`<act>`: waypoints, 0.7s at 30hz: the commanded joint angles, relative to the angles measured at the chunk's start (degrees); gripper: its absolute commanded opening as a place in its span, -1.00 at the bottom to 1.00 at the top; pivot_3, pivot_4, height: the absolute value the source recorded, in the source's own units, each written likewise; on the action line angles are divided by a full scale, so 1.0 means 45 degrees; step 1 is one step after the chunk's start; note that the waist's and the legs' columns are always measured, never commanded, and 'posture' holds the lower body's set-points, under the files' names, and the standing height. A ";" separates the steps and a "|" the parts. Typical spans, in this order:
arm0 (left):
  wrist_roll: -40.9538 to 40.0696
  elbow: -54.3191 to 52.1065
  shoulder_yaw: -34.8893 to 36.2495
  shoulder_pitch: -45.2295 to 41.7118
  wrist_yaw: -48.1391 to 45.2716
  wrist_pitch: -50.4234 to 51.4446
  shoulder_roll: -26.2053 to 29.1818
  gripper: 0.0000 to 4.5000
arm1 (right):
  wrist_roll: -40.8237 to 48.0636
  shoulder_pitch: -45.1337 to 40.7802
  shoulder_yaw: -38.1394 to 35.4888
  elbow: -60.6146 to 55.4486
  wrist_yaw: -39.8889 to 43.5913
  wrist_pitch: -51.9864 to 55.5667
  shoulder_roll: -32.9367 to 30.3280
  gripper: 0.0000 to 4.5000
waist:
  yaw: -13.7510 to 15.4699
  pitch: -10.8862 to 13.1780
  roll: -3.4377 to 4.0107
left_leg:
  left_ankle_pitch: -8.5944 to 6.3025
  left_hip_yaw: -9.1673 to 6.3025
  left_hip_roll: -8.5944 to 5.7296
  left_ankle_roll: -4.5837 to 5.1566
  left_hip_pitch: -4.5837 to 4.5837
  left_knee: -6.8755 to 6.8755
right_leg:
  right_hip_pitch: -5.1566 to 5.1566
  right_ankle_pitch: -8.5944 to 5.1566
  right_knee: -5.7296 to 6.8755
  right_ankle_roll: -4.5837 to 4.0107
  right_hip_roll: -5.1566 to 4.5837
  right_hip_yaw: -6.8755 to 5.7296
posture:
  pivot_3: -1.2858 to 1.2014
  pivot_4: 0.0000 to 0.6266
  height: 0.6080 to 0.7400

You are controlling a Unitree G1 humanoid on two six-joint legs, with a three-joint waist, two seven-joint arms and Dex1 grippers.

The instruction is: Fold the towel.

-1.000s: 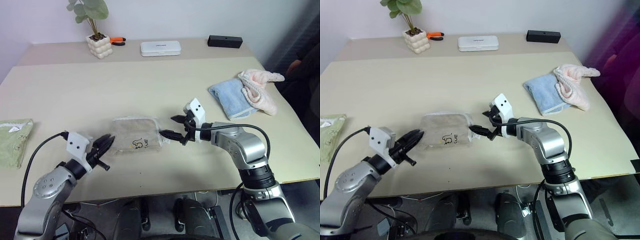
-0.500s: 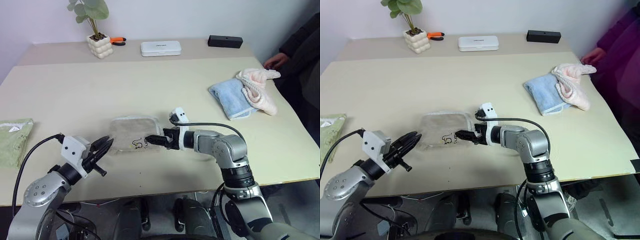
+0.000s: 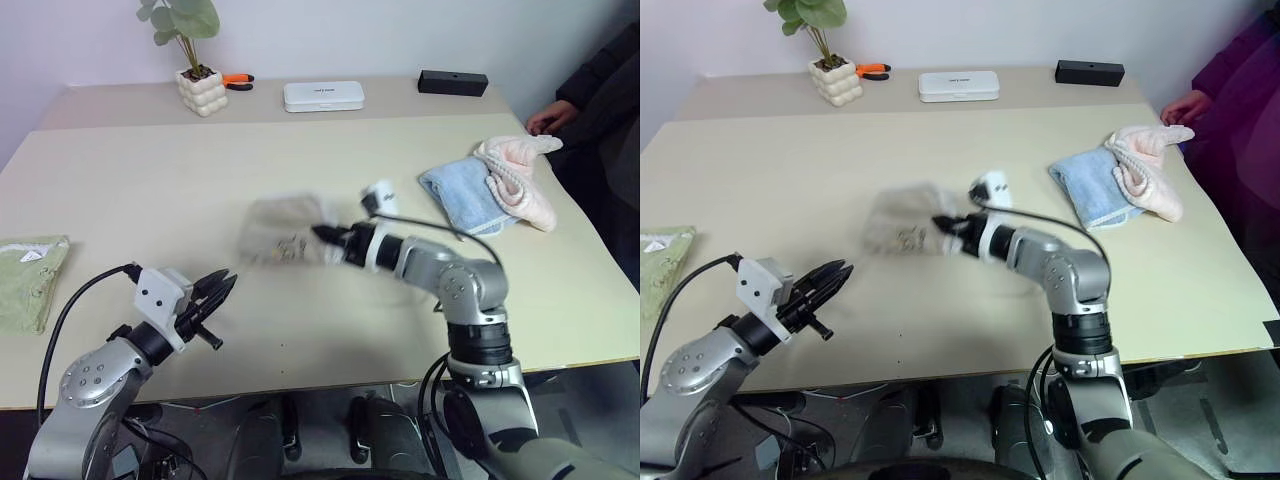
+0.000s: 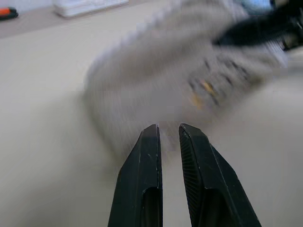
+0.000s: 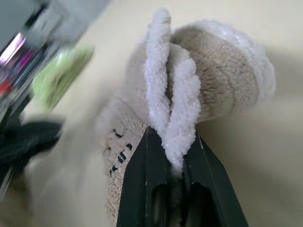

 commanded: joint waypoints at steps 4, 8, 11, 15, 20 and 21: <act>0.0094 0.0159 -0.0813 -0.0779 -0.0334 0.0128 -0.0022 -0.72 | 0.0273 -0.2202 -0.3822 0.1872 -0.2148 -0.2188 -0.1510 -0.97 | 0.0005 0.0001 0.0002 | 0.0009 0.0002 0.0001 0.0016 0.0001 -0.0002 | 0.0004 0.0000 0.0000 0.0002 0.0008 -0.0002 | 0.03 -0.52 0.87; 0.0098 0.0509 -0.1010 -0.1360 -0.0470 0.0229 -0.0007 -0.72 | 0.0565 -0.2514 -0.5433 0.3190 -0.3540 -0.2421 -0.2121 -0.97 | -0.0028 0.0001 0.0002 | 0.0025 0.0004 0.0003 0.0029 0.0007 -0.0001 | 0.0008 0.0000 0.0008 0.0002 0.0013 0.0000 | 0.03 -0.52 0.87; 0.0062 0.0618 -0.0994 -0.1489 -0.0554 0.0225 -0.0008 -0.72 | 0.0951 -0.2103 -0.6457 0.3348 -0.4412 -0.2128 -0.2308 -0.97 | -0.0081 0.0003 0.0005 | 0.0028 0.0008 0.0012 0.0034 0.0010 -0.0002 | 0.0006 0.0000 0.0011 0.0003 0.0028 0.0008 | 0.03 -0.52 0.87; 0.0132 0.0730 -0.1143 -0.1436 -0.0675 0.0160 0.0012 -0.72 | 0.1337 -0.0986 -0.7304 0.3159 -0.5535 -0.0764 -0.2533 -0.97 | -0.0055 0.0005 0.0011 | 0.0034 0.0008 0.0019 0.0028 0.0014 -0.0001 | 0.0007 0.0000 0.0020 0.0004 0.0037 0.0012 | 0.03 -0.52 0.87; 0.0287 0.0982 -0.1384 -0.1666 -0.0735 0.0098 -0.0069 -0.72 | 0.1152 -0.0027 -0.6720 0.2204 -0.5822 -0.0510 -0.2730 -0.51 | -0.0039 0.0019 0.0039 | 0.0033 0.0009 0.0014 0.0030 0.0020 0.0000 | 0.0017 0.0000 0.0014 0.0004 0.0029 0.0018 | 0.03 -0.52 0.87; 0.0328 0.1021 -0.1446 -0.1751 -0.0723 0.0110 -0.0106 -0.72 | 0.1172 -0.0011 -0.6680 0.2102 -0.5804 -0.0632 -0.2770 -0.38 | -0.0057 0.0023 0.0053 | 0.0033 0.0010 0.0014 0.0030 0.0020 0.0001 | 0.0016 0.0000 0.0017 0.0004 0.0029 0.0019 | 0.03 -0.52 0.87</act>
